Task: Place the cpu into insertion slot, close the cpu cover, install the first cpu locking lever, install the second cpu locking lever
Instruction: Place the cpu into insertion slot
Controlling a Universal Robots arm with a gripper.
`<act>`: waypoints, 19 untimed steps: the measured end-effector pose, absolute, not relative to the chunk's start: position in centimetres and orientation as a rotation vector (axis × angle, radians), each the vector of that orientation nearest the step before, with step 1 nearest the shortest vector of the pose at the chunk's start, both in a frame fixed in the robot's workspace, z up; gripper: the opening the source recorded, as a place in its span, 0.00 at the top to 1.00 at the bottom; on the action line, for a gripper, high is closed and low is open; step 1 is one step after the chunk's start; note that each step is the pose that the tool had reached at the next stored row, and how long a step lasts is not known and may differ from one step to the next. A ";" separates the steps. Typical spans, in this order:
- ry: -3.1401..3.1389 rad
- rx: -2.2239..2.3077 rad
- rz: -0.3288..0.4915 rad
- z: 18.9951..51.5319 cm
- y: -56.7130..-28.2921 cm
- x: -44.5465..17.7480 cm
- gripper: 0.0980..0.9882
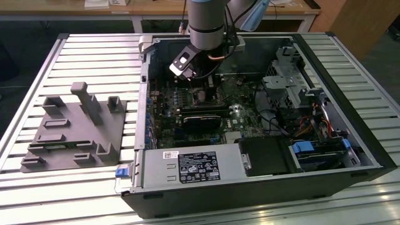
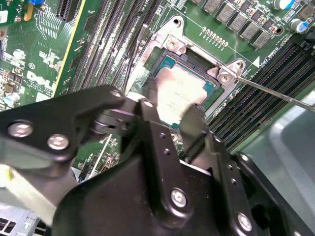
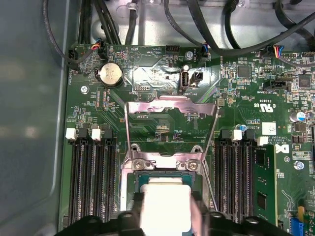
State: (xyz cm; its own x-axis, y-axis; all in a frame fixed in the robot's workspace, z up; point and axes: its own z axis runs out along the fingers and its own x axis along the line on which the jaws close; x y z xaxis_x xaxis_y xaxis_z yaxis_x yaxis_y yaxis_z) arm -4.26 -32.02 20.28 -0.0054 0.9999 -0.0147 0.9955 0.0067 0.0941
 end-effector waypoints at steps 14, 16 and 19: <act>2.173 2.160 0.086 20.3 -32.0 -4.3 0.99; 2.173 2.160 0.087 20.3 -32.0 -4.3 0.99; 2.173 2.160 0.087 20.3 -32.0 -4.3 0.99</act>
State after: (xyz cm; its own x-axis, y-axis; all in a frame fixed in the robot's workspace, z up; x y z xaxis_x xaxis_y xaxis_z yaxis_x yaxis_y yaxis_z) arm -4.26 -32.02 20.28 -0.0051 0.9999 -0.0145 0.9955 0.0065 0.0941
